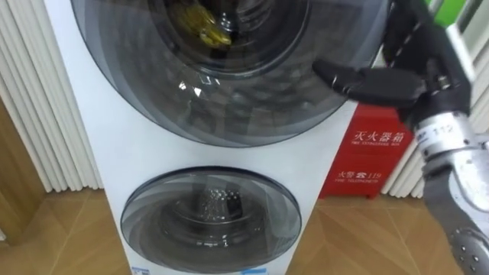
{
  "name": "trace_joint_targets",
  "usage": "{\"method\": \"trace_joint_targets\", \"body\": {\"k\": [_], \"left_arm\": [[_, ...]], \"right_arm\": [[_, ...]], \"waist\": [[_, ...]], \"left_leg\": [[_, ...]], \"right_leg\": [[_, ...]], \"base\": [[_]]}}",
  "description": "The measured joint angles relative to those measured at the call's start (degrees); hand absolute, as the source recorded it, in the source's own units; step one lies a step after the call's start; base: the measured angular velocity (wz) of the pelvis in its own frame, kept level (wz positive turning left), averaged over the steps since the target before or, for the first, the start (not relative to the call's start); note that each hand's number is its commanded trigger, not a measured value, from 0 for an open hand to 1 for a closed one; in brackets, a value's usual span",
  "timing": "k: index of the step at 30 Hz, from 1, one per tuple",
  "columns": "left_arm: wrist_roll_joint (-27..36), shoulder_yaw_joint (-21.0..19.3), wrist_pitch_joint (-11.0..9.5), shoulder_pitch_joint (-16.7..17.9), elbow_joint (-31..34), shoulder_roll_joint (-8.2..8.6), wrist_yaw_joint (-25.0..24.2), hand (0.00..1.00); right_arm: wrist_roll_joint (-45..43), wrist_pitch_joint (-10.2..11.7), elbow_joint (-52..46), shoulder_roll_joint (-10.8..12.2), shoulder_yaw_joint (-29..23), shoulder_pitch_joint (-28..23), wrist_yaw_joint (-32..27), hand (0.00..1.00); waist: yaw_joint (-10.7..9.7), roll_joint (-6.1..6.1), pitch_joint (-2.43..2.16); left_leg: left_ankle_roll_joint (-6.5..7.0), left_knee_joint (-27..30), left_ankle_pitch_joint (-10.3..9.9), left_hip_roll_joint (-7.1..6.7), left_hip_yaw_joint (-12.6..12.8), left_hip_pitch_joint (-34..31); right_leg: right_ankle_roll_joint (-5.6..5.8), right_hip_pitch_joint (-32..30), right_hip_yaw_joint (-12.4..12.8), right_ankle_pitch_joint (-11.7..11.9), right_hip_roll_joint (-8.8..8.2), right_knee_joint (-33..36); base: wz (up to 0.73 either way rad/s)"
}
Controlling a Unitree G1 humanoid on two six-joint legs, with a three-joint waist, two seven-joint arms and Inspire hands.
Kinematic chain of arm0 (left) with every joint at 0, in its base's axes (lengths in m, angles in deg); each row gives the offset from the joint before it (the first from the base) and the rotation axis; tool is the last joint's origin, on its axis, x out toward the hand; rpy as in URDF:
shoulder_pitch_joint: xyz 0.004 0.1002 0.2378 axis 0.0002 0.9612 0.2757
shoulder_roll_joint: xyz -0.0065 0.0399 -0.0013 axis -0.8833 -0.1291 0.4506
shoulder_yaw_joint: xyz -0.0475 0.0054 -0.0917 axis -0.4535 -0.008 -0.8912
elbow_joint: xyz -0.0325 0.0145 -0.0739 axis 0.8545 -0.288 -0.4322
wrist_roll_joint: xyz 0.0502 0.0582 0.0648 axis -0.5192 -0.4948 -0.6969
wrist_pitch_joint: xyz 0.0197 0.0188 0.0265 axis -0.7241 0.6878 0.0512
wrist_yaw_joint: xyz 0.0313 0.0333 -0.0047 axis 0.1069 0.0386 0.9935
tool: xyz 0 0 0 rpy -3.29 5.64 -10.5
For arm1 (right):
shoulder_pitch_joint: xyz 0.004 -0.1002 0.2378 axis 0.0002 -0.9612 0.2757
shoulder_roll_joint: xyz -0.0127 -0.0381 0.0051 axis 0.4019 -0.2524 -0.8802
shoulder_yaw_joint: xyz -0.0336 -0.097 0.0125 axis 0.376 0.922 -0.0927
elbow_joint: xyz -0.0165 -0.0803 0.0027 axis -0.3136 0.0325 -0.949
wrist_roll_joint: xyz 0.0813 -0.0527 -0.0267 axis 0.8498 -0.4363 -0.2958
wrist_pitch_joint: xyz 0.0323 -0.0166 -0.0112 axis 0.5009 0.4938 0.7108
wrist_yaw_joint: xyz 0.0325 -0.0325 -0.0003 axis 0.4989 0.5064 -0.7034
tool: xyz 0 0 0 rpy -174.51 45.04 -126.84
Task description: Pick clothes from washing machine
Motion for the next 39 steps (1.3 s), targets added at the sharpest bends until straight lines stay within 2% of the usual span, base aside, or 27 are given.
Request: {"method": "trace_joint_targets", "body": {"k": [4,8,13,14,17,21,24,27,29,31,34,39], "left_arm": [[0.00,0.35,-0.01,0.02,-0.24,0.04,-0.05,0.00],[0.01,0.35,-0.07,-0.10,-1.40,0.02,-0.05,0.00],[-0.14,0.32,-0.01,-0.34,-2.24,-0.02,-0.42,0.00],[-0.25,0.26,-0.16,-0.46,-2.25,-0.06,-0.46,0.00],[-0.33,0.23,-0.48,-0.15,-2.29,-0.18,-0.51,0.00],[-0.22,0.18,-1.21,0.19,-2.46,-0.26,-0.51,0.00],[-0.23,-0.20,-1.38,0.23,-2.56,-0.32,-0.51,0.00],[-0.11,-0.26,-1.77,-0.19,-3.31,-0.49,-0.51,0.00],[-0.07,-0.17,-2.00,-0.73,-4.49,-0.51,-0.50,0.00],[-0.07,0.11,-2.00,-0.60,-4.51,-0.52,-0.43,0.00],[-0.08,0.21,-2.14,-0.61,-4.51,-0.52,-0.11,0.00],[-0.07,0.43,-4.01,-0.24,-4.56,-0.52,0.23,0.00]], "right_arm": [[1.21,0.00,1.72,1.20,0.05,-1.15,1.47,0.00],[1.20,-0.03,2.95,3.77,0.67,-1.30,1.03,0.00],[0.77,-0.18,1.56,4.29,1.20,-1.29,0.35,0.00],[0.54,-1.14,0.22,4.34,1.07,-1.28,-0.07,0.00],[0.96,-2.52,-2.92,4.31,1.09,-1.12,-0.87,0.00],[0.61,-3.70,-6.94,3.78,1.03,-1.12,-1.79,0.00],[-1.66,-4.55,-11.39,3.28,0.89,-1.13,-1.80,0.00],[-2.38,-4.79,-13.44,3.28,1.06,-1.13,-1.34,0.00],[-2.24,-4.79,-13.96,3.27,1.10,-1.13,-0.63,0.00],[-1.54,-4.79,-14.74,3.25,1.14,-1.14,0.01,0.00],[-1.45,-4.78,-16.36,3.22,1.13,-1.14,0.93,0.00],[0.26,-4.62,-18.06,3.22,1.21,-1.56,2.54,0.00]], "waist": [[0.05,-0.05,-0.03],[0.06,-0.06,-0.03],[0.07,-0.32,-0.16],[0.08,-0.59,-0.29],[0.31,-1.10,-0.35],[0.06,-1.16,-0.33],[-0.24,-1.48,-0.35],[-0.52,-2.06,-0.17],[-1.02,-2.28,-0.23],[-1.87,-2.29,-0.24],[-1.90,-2.26,-0.26],[-2.33,-1.88,-0.46]], "left_leg": [[-0.01,0.01,0.01,0.05,0.11,0.12],[-0.01,0.01,0.01,0.05,0.37,0.44],[-0.18,-0.03,-0.14,0.04,0.67,-0.11],[-0.22,0.03,-0.10,-0.03,0.68,-0.66],[-0.33,0.38,0.00,-0.14,1.02,-0.98],[-0.33,0.89,0.02,-0.13,1.21,-0.99],[-0.36,0.98,0.03,-0.11,1.59,-0.98],[-0.46,1.01,0.08,0.01,2.49,-0.94],[-0.51,1.05,0.05,0.13,2.71,-0.99],[-0.87,0.97,-0.20,0.41,2.85,-1.06],[-0.97,0.98,-0.21,0.55,3.21,-0.94],[-1.21,0.95,-0.07,0.73,3.39,-0.88]], "right_leg": [[-0.05,0.12,0.03,0.03,0.03,-0.01],[-0.07,0.31,0.34,0.04,0.13,0.04],[0.25,-0.56,1.02,-0.14,0.40,0.25],[-0.28,-1.34,1.21,0.04,0.38,0.80],[-0.64,-2.72,2.08,-0.28,0.46,2.27],[-0.70,-2.73,2.46,-0.34,0.65,2.23],[-0.20,-2.84,2.90,-0.79,0.80,2.26],[-0.22,-2.85,3.14,-0.78,0.84,2.06],[-0.24,-2.84,3.07,-0.76,0.86,1.98],[-0.23,-2.84,2.79,-0.69,0.91,1.94],[-0.57,-2.83,2.95,-0.44,1.06,2.01],[-1.20,-2.73,3.10,0.03,1.31,1.95]], "base": [[0.00],[-0.03],[-0.08],[-0.14],[-0.16],[-0.07],[-0.08],[-0.06],[0.02],[0.06],[-0.04],[-0.02]]}}
